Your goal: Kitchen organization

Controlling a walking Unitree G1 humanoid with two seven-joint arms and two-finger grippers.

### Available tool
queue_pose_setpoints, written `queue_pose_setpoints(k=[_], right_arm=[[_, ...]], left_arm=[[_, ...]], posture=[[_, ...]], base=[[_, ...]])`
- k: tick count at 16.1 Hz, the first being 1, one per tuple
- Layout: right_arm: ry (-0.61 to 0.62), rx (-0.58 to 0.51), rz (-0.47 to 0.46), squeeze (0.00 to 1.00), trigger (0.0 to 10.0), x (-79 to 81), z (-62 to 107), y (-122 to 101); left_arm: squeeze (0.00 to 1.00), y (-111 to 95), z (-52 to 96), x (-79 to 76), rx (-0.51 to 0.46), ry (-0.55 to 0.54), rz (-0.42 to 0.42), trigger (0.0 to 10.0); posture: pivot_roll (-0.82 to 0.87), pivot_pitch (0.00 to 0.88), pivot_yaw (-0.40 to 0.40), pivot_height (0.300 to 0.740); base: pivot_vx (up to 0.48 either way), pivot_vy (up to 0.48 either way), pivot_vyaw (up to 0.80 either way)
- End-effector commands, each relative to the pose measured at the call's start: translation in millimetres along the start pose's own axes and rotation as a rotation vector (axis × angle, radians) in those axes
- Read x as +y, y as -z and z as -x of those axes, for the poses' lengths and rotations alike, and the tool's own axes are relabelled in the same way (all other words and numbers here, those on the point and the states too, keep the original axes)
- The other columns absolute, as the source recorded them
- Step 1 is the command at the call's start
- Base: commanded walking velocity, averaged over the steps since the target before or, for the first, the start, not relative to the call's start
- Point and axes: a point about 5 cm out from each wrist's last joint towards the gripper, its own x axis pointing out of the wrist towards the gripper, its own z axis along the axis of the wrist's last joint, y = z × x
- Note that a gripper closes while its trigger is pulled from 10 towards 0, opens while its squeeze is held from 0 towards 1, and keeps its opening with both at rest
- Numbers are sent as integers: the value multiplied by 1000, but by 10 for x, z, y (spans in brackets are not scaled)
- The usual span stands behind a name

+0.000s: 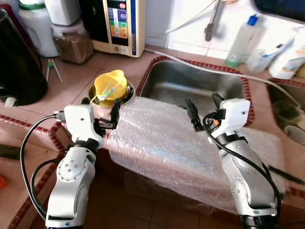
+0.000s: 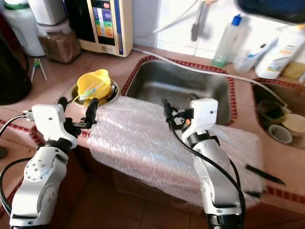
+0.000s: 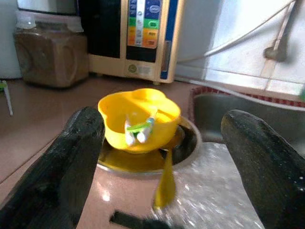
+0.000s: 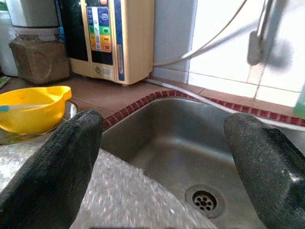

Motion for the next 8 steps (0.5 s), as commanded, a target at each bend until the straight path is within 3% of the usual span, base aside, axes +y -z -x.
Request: queue_pose_setpoints(k=[1, 6, 8], right_arm=[[10, -16, 14, 0, 10000, -36, 16, -44], [11, -15, 12, 0, 10000, -34, 7, -38], [9, -12, 12, 0, 10000, -36, 8, -33]], left_arm=[[0, -21, 0, -33, -3, 15, 0, 10000], [0, -14, -4, -39, -1, 16, 5, 10000], [0, -18, 1, -36, -9, -8, 14, 10000]], posture=[[-16, 88, -33, 740], [-15, 91, -35, 740], [-15, 91, -34, 740]], base=[[382, 0, 0], [379, 0, 0], [0, 0, 0]])
